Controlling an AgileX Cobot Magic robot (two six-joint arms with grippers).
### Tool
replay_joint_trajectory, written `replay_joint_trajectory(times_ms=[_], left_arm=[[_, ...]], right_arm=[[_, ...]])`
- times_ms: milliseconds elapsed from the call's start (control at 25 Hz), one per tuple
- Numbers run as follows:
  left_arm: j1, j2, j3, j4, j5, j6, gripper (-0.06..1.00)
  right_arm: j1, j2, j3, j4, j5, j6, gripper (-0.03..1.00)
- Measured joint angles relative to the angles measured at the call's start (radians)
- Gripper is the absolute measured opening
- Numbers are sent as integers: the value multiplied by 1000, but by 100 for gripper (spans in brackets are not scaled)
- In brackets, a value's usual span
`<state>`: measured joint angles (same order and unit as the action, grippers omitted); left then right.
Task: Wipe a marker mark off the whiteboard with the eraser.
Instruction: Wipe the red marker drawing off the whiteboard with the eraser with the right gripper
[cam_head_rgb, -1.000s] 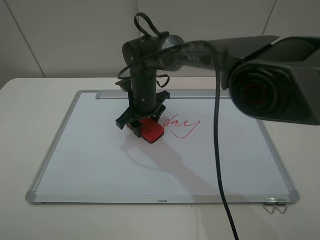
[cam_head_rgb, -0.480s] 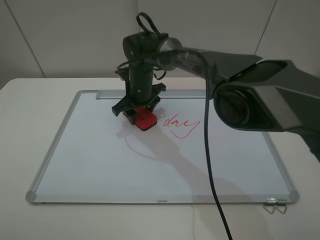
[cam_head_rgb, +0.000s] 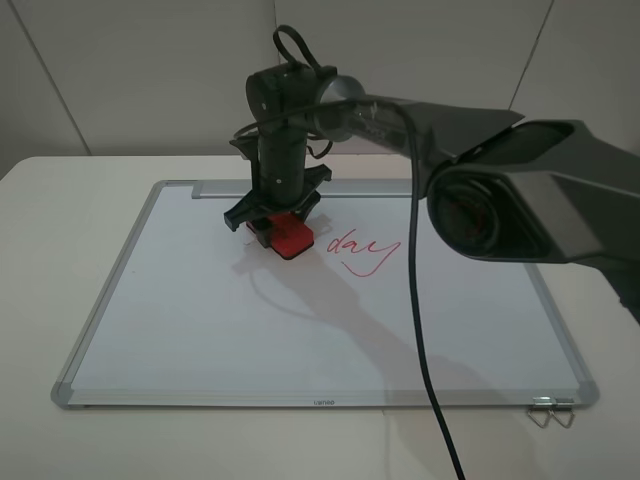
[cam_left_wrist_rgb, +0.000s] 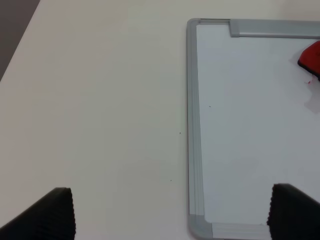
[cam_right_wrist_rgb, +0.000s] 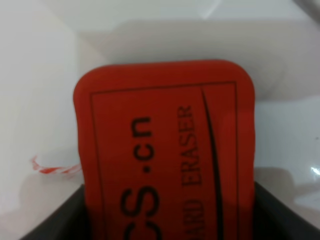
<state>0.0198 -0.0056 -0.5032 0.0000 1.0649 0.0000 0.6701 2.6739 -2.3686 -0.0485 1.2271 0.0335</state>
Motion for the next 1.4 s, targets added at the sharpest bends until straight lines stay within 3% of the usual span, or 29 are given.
replay_joint_trajectory(times_ms=[560,1160,1400], left_arm=[[0,0,0,0,0,0,77],[0,0,0,0,0,0,77],[0,0,0,0,0,0,77]], right_arm=[[0,-18,19,13,-9,-2,51],[4,-237,463,11,-84,-9,51],[13,-270,525,-1,-138,-9,51]])
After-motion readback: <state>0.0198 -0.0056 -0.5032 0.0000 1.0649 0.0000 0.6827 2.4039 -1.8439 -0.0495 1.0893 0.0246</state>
